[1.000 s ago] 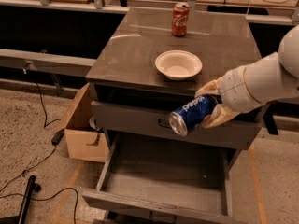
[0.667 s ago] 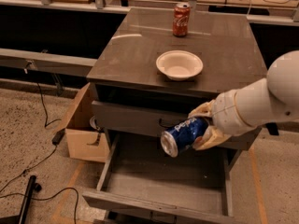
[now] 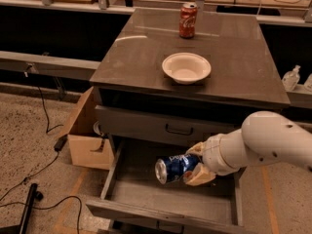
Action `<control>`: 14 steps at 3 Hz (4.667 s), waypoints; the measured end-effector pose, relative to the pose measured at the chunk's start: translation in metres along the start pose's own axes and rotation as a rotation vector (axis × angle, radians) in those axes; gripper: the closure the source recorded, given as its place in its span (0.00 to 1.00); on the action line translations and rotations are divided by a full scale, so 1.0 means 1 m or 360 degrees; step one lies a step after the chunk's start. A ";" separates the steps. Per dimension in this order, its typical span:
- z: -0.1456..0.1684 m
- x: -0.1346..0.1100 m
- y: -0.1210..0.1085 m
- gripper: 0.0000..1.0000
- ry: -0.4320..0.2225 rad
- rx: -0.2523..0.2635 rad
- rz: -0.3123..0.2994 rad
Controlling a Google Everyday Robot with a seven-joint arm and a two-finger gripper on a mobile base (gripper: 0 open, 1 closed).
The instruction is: Place pepsi can into middle drawer
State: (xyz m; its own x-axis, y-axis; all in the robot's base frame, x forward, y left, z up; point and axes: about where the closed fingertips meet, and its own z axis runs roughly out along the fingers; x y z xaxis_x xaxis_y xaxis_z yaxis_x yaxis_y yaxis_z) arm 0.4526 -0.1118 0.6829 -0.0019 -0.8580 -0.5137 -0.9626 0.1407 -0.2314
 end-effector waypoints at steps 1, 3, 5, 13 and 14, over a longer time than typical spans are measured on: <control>0.049 0.034 0.012 1.00 0.0117 -0.0008 0.0182; 0.069 0.052 0.013 1.00 0.0183 0.0013 0.0337; 0.123 0.104 -0.035 1.00 0.0285 0.0143 0.0441; 0.105 0.209 -0.004 0.01 0.0451 0.0499 0.0839; 0.040 0.219 -0.013 0.23 0.0450 0.0716 0.0883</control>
Offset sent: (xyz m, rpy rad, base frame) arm 0.0014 -0.0037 -0.0605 -0.0397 0.0709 -0.1089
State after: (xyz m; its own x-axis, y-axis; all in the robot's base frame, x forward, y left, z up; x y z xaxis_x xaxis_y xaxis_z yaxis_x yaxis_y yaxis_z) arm 0.4755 -0.2823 0.5403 -0.5801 -0.6881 -0.4358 -0.5975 0.7231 -0.3464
